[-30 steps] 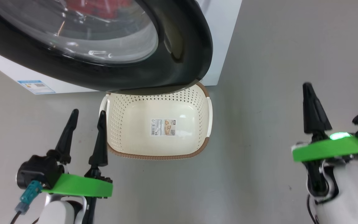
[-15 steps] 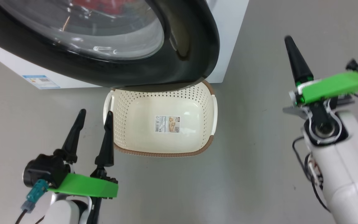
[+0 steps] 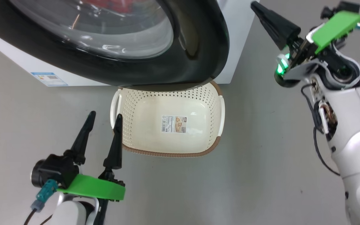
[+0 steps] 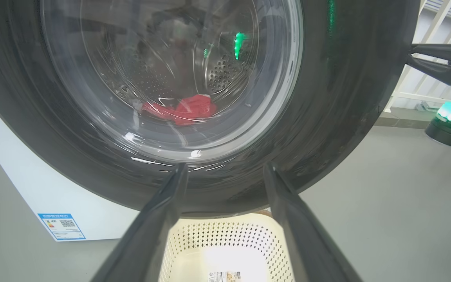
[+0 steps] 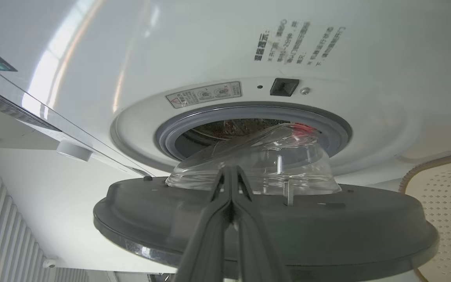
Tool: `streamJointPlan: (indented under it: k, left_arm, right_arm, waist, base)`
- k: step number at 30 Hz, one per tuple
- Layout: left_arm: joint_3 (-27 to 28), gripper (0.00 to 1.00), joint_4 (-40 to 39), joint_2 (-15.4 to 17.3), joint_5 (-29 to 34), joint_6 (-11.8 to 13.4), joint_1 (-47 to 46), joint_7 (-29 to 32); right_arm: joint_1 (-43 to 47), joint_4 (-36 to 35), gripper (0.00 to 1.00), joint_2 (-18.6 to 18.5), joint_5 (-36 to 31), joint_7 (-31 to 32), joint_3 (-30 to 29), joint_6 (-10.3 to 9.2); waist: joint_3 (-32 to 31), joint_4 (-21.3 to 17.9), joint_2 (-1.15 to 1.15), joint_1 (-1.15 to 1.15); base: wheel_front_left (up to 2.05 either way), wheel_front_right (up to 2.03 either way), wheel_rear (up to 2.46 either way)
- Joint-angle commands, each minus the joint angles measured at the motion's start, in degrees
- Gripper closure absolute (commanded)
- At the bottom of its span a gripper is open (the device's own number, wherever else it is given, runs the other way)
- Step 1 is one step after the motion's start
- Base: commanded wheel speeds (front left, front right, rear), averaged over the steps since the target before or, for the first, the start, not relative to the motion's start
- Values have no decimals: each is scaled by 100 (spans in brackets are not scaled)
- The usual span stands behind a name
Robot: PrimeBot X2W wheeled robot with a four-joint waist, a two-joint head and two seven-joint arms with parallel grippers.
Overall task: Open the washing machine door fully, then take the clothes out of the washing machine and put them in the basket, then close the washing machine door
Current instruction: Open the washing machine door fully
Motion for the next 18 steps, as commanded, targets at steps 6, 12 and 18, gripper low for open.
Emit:
streamJointPlan:
  k: [6, 12, 18]
  left_arm:
    - [110, 0, -90, 107, -10, -23, -125, -45]
    - [94, 0, -57, 107, -16, -30, -98, -45]
    - [97, 0, -54, 107, -27, -34, -117, -45]
  right_arm:
    - [-501, 378, 100, 59, 60, 691, 243, 29]
    - [-815, 814, 100, 52, -97, 1129, 475, 29]
    - [-908, 899, 100, 80, -189, 1445, 601, 29]
  waist:
    - [-19, 93, 0, 0]
    - [-33, 146, 0, 0]
    - [-13, 172, 0, 0]
  base:
    - [0, 0, 0]
    - [0, 0, 0]
    - [0, 0, 0]
